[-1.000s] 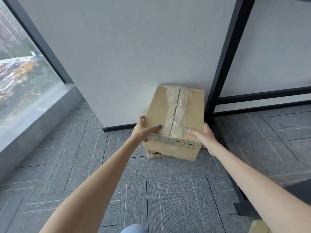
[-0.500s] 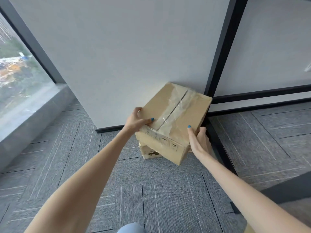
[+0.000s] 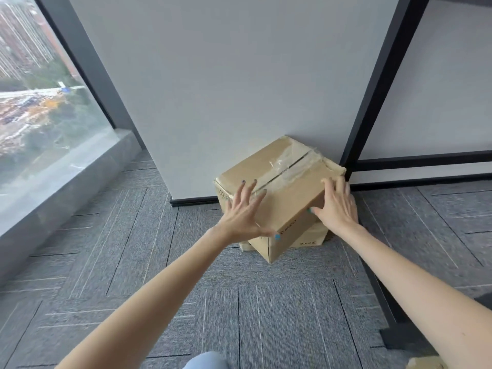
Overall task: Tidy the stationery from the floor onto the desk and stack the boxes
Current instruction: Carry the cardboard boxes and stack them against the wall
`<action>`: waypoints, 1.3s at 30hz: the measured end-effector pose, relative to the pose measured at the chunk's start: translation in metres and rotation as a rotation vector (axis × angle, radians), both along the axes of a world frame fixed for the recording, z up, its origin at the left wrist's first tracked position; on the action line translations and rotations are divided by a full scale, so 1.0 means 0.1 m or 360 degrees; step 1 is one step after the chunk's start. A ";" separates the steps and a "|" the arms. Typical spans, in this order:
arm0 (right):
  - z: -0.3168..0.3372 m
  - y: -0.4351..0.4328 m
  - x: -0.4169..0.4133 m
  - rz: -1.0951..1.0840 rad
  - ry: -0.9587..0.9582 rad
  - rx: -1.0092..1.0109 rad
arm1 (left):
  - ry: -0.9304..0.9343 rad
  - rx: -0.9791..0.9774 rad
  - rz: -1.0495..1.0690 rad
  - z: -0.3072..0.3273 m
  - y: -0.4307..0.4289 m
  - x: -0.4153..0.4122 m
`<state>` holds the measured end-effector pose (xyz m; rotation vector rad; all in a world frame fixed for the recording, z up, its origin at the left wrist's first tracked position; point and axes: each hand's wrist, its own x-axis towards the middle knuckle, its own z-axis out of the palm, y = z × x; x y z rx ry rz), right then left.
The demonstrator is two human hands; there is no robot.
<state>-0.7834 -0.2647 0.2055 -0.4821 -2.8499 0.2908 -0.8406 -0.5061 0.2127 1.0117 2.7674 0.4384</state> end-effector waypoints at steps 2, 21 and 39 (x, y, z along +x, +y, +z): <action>-0.02 0.11 -0.06 0.0012 -0.0074 -0.0050 | 0.0032 -0.0072 -0.0020 -0.05 0.08 0.05; -0.11 0.40 -0.22 -0.0151 0.0225 -0.0684 | 0.0231 -0.0096 -0.0425 0.02 -0.37 -0.58; -0.21 0.38 -0.23 -0.0264 0.0163 -0.0955 | -0.0770 0.0978 0.0756 -0.27 -0.22 -0.43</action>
